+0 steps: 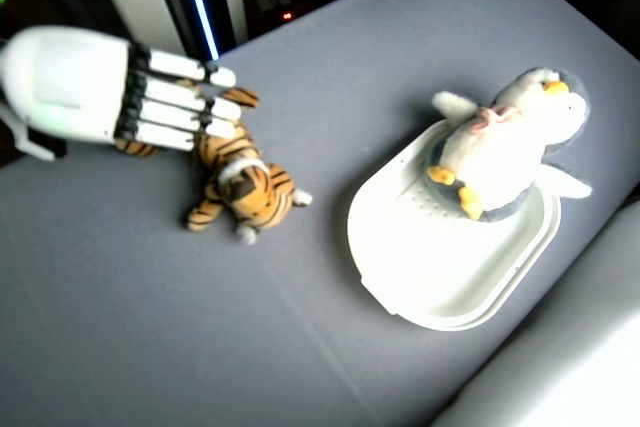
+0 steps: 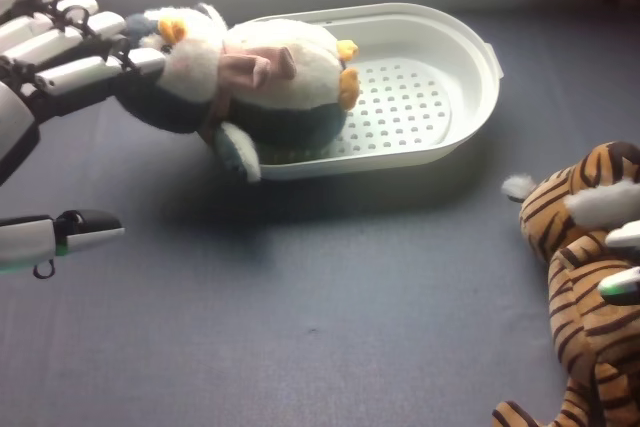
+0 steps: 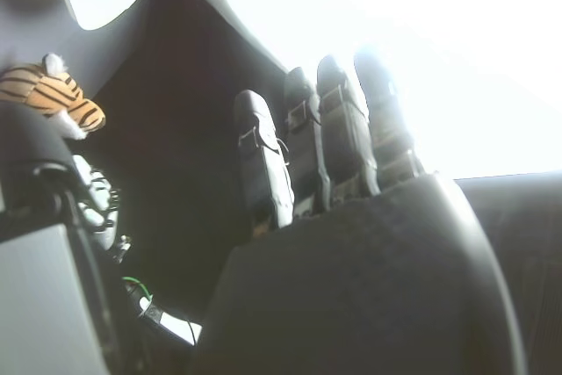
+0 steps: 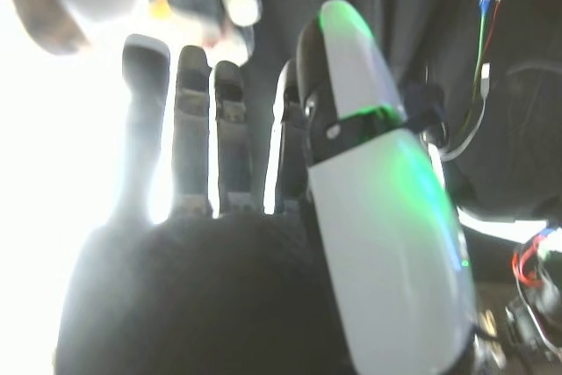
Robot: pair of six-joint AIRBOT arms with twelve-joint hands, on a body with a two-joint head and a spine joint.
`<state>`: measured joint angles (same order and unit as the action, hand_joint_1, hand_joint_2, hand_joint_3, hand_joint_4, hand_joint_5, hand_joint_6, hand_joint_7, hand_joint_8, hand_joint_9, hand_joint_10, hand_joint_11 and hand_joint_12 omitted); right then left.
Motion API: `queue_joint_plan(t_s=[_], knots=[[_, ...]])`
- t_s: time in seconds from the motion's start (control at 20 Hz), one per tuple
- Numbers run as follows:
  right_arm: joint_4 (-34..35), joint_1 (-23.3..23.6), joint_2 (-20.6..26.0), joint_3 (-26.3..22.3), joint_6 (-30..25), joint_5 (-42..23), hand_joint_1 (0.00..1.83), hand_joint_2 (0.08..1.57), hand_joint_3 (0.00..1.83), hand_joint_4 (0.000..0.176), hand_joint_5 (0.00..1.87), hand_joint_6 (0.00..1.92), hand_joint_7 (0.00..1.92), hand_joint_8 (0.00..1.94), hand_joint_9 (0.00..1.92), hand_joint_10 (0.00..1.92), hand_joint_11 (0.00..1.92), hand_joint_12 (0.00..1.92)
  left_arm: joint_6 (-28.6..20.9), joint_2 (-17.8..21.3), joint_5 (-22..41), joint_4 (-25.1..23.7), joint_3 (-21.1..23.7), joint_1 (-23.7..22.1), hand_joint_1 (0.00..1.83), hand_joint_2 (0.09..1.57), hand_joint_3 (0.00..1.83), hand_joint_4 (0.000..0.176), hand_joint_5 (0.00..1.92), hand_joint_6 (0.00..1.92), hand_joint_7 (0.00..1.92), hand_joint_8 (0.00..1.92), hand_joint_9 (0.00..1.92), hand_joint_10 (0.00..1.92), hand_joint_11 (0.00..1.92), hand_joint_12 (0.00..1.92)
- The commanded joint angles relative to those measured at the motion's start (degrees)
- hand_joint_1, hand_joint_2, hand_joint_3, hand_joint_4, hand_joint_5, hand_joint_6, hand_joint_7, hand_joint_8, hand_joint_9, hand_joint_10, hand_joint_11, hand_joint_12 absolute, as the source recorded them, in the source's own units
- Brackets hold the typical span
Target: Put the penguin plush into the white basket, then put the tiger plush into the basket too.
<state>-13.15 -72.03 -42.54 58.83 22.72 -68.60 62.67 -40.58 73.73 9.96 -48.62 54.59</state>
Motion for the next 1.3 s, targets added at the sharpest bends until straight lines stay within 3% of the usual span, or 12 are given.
queue_joint_plan(t_s=[0.0, 0.15, 0.2, 0.3, 0.35, 0.4, 0.45, 0.5, 0.55, 0.65, 1.1, 1.25], knots=[[1.46, 1.03, -0.75, 0.75, -0.26, -3.23, 1.30, 1.13, 0.00, 0.125, 0.52, 0.00, 0.31, 0.00, 0.36, 0.00, 0.47, 0.01, -0.08, -0.03, 7.15, 0.75, -0.18, -0.16, 0.98, 0.90, 0.00, 0.103, 0.43, 0.00, 0.33, 0.00, 0.25, 0.00, 0.00, 0.52], [-1.72, 5.09, -2.82, 2.40, -0.26, 3.06, 1.35, 1.10, 0.00, 0.111, 0.51, 0.00, 0.29, 0.00, 0.33, 0.00, 0.48, 0.01, -0.09, -0.30, 7.20, 1.02, -0.28, 0.07, 1.01, 0.90, 0.00, 0.088, 0.47, 0.01, 0.37, 0.01, 0.30, 0.02, 0.00, 0.69], [-3.25, 6.87, -3.96, 3.18, -0.26, 5.61, 1.36, 1.09, 0.00, 0.100, 0.49, 0.00, 0.26, 0.00, 0.31, 0.00, 0.48, 0.01, -0.10, -0.33, 7.38, 1.13, -0.25, 0.28, 1.04, 0.91, 0.00, 0.057, 0.50, 0.01, 0.39, 0.01, 0.33, 0.02, 0.00, 0.73], [-4.49, 8.85, -5.74, 4.31, -0.26, 8.51, 1.40, 1.10, 0.00, 0.059, 0.52, 0.00, 0.30, 0.00, 0.44, 0.02, 0.51, 0.02, -0.14, -0.37, 7.69, 1.30, -0.15, 0.60, 1.04, 0.92, 0.00, 0.042, 0.53, 0.01, 0.44, 0.01, 0.37, 0.02, 0.00, 0.87], [-4.58, 9.38, -6.55, 4.74, -0.16, 9.27, 1.41, 1.13, 0.00, 0.007, 0.62, 0.01, 0.48, 0.02, 0.64, 0.03, 0.60, 0.12, -0.20, -0.39, 7.74, 1.36, -0.12, 0.77, 1.04, 0.92, 0.00, 0.034, 0.54, 0.01, 0.46, 0.01, 0.41, 0.02, 0.00, 0.94], [-4.01, 9.86, -7.60, 5.15, 0.70, 10.05, 1.45, 1.24, 0.00, 0.000, 0.76, 0.03, 0.59, 1.13, 0.77, 1.15, 0.72, 0.32, -0.24, -0.46, 7.72, 1.56, -0.13, 0.85, 1.04, 0.91, 0.00, 0.035, 0.56, 0.00, 0.51, 0.01, 0.47, 0.03, 0.00, 1.08], [-2.86, 10.14, -8.49, 5.60, 1.78, 10.53, 1.33, 1.26, 0.00, 0.000, 0.66, 1.11, 0.60, 1.40, 0.77, 1.44, 0.73, 0.87, -0.25, -0.51, 7.68, 1.92, -0.14, 0.95, 1.04, 0.91, 0.00, 0.027, 0.59, 0.00, 0.53, 0.01, 0.51, 0.03, 0.01, 1.17], [-1.70, 10.38, -9.46, 6.23, 2.30, 10.83, 1.15, 1.34, 0.00, 0.000, 0.57, 1.39, 0.59, 1.72, 0.59, 1.68, 0.70, 1.51, -0.33, -0.56, 7.61, 2.34, -0.18, 1.10, 1.05, 0.91, 0.00, 0.020, 0.63, 0.02, 0.56, 0.02, 0.56, 0.04, 0.05, 1.21], [-0.73, 10.69, -10.56, 7.12, 2.20, 10.86, 1.11, 1.36, 0.00, 0.000, 0.54, 1.45, 0.59, 1.79, 0.58, 1.73, 0.68, 1.68, -0.58, -0.61, 7.59, 2.68, -0.28, 1.30, 1.06, 0.91, 0.00, 0.014, 0.67, 0.01, 0.58, 0.01, 0.57, 0.03, 0.06, 1.21], [0.58, 11.42, -11.69, 7.93, 2.16, 10.83, 1.15, 1.25, 0.00, 0.013, 0.72, 1.41, 0.77, 1.34, 0.76, 1.47, 0.79, 1.54, -1.49, -0.68, 7.72, 2.96, -0.50, 1.63, 1.06, 0.91, 0.00, 0.018, 0.70, 0.01, 0.59, 0.01, 0.54, 0.01, 0.04, 1.19], [6.62, 14.23, -8.87, 6.52, 2.33, -8.20, 1.20, 1.21, 0.00, 0.000, 0.76, 1.15, 0.83, 1.42, 0.76, 1.29, 0.72, 1.54, -2.53, -1.56, 8.11, 3.80, -0.84, 2.65, 1.08, 0.93, 0.00, 0.000, 0.69, 0.00, 0.61, 0.00, 0.56, 0.00, 0.08, 1.07], [9.27, 19.07, -9.15, 7.08, 6.58, -10.71, 1.19, 1.20, 0.00, 0.000, 0.77, 1.20, 0.88, 1.25, 0.80, 0.94, 0.69, 1.18, -2.61, -2.02, 8.13, 3.82, -0.99, 2.69, 1.07, 0.92, 0.00, 0.000, 0.71, 0.00, 0.62, 0.00, 0.56, 0.00, 0.12, 0.96]])
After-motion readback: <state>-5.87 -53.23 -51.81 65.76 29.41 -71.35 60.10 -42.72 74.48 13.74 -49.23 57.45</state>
